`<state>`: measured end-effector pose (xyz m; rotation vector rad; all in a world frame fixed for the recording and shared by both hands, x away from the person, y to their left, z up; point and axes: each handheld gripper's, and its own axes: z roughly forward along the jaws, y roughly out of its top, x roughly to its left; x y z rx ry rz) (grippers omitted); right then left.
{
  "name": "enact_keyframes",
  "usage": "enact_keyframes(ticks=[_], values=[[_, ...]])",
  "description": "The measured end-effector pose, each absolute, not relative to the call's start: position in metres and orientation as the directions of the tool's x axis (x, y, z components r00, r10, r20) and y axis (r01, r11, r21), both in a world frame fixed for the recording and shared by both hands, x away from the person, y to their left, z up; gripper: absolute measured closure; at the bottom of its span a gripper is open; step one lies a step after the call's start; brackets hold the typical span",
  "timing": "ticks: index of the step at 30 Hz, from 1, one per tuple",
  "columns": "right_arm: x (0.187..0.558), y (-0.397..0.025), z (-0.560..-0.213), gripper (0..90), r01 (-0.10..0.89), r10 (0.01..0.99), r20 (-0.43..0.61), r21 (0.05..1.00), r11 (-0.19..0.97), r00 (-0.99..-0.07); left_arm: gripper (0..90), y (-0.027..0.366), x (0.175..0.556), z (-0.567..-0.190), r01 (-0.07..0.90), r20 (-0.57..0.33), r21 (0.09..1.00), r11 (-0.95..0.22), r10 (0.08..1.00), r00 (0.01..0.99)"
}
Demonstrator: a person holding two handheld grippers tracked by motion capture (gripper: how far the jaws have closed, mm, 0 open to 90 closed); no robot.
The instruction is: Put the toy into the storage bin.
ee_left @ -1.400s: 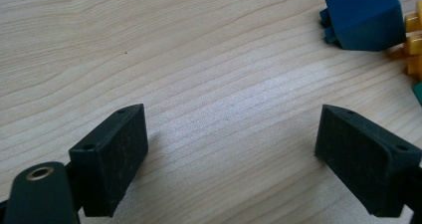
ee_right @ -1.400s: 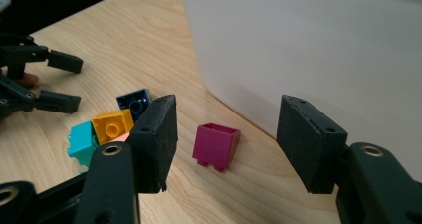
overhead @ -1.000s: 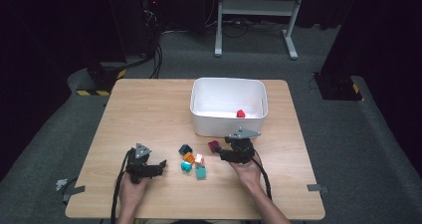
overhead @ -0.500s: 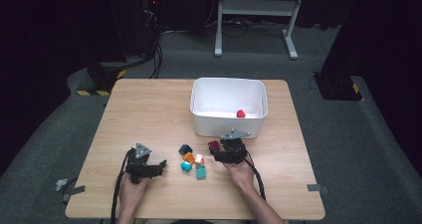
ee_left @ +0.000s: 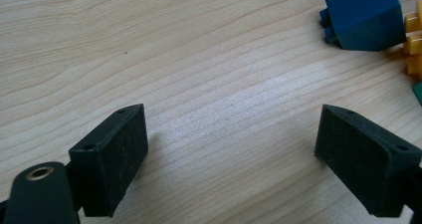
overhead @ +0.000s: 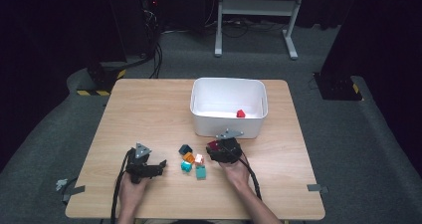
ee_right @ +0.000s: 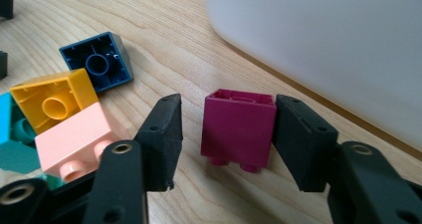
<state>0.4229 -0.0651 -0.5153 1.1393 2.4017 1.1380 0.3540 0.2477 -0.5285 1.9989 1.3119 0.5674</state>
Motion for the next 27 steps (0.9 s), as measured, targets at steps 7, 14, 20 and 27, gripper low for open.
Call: enact_keyframes(ticks=[7, 14, 20, 27], values=[[0.423, -0.064, -0.515, 56.9, 0.541, 0.748, 0.072, 0.737, 0.406, -0.660, 13.1, 0.248, 0.354, -0.528, 0.625, -0.005, 0.733, -0.268, 0.917, 0.399], [0.421, -0.065, -0.514, 58.5, 0.530, 0.747, 0.061, 0.742, 0.409, -0.662, 13.0, 0.248, 0.354, -0.528, 0.625, -0.004, 0.733, -0.269, 0.917, 0.400], [0.418, -0.069, -0.512, 58.7, 0.522, 0.744, 0.060, 0.749, 0.407, -0.665, 13.1, 0.248, 0.354, -0.528, 0.625, -0.004, 0.733, -0.269, 0.917, 0.400], [0.415, -0.074, -0.507, 58.7, 0.513, 0.740, 0.058, 0.757, 0.406, -0.670, 13.1, 0.248, 0.354, -0.528, 0.625, -0.004, 0.733, -0.269, 0.917, 0.399]])
